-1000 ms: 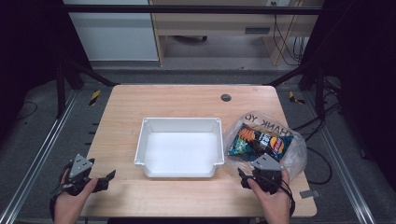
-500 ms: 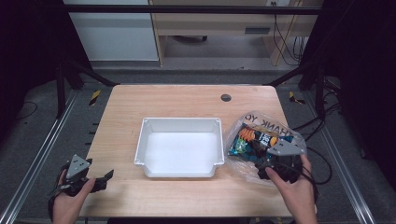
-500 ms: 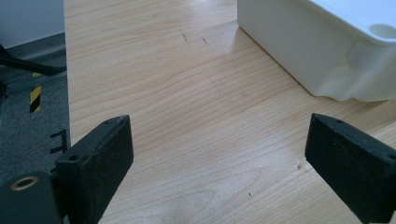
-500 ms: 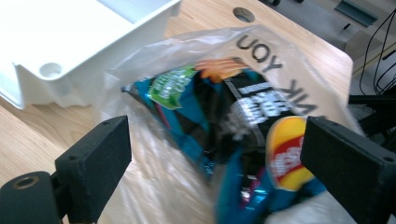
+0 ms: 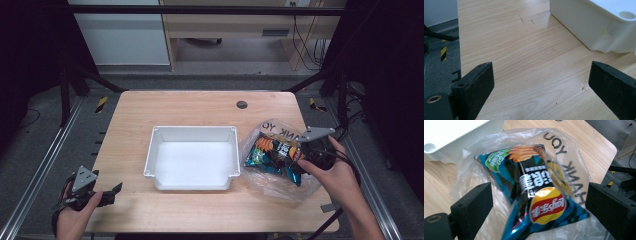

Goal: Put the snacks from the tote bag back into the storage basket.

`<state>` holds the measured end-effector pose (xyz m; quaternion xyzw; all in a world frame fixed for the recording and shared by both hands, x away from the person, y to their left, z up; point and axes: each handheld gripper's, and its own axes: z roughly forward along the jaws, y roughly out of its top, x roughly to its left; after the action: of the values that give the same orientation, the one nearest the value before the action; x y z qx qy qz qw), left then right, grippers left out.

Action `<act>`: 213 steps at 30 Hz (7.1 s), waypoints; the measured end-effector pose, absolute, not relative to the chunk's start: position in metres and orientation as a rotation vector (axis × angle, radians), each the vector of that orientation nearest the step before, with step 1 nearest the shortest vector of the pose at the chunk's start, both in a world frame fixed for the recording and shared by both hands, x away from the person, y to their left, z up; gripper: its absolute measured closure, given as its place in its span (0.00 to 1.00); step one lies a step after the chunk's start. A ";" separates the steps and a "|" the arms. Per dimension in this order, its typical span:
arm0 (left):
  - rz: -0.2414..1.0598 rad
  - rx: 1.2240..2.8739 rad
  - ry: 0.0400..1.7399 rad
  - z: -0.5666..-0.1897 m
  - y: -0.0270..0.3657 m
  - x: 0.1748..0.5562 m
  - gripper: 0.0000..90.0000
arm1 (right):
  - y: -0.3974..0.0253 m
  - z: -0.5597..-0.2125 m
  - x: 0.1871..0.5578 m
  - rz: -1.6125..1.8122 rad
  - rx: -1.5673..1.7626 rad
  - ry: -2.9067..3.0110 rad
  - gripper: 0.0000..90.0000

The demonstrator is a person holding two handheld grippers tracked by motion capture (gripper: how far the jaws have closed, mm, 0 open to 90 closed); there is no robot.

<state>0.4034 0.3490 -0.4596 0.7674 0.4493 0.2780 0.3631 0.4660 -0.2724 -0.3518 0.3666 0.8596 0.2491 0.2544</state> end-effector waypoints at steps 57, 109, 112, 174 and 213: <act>0.695 2.024 1.143 -0.464 0.345 0.404 0.06 | -0.253 -0.405 0.541 0.476 0.920 2.653 0.08; 0.711 2.031 1.145 -0.465 0.344 0.405 0.06 | -0.257 -0.443 0.554 0.443 0.987 2.737 0.08; 0.712 2.030 1.147 -0.465 0.344 0.405 0.06 | -0.258 -0.442 0.554 0.457 0.971 2.733 0.11; 0.718 2.025 1.138 -0.463 0.345 0.405 0.06 | -0.249 -0.362 0.520 0.698 0.833 2.606 0.46; 0.723 2.020 1.146 -0.463 0.346 0.405 0.05 | -0.233 -0.326 0.495 0.807 0.748 2.503 0.46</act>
<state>0.4048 0.3460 -0.4631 0.7789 0.4418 0.2788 0.3470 0.4948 -0.2329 -0.3262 0.2681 0.8965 0.2889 0.2025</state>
